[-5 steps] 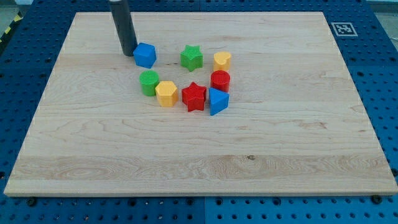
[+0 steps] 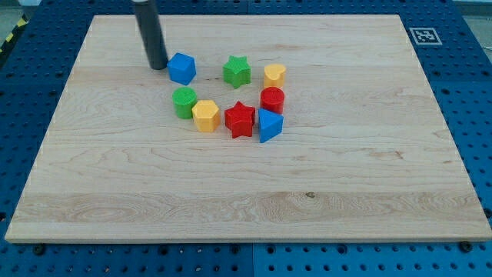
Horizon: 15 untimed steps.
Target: Place the green circle diagonal to the yellow hexagon
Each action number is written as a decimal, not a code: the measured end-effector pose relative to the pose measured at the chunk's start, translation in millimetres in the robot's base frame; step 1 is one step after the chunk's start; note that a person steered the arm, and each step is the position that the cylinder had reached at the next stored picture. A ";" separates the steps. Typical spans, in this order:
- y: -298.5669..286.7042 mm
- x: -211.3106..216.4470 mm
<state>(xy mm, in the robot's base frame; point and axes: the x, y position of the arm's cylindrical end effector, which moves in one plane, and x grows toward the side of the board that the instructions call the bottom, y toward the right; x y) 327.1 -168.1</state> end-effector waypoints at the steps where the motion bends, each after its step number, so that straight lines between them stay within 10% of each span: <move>1: -29.3 4.0; 8: 124.9 70.3; 15: 121.5 108.0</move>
<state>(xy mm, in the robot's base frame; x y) 435.1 -46.6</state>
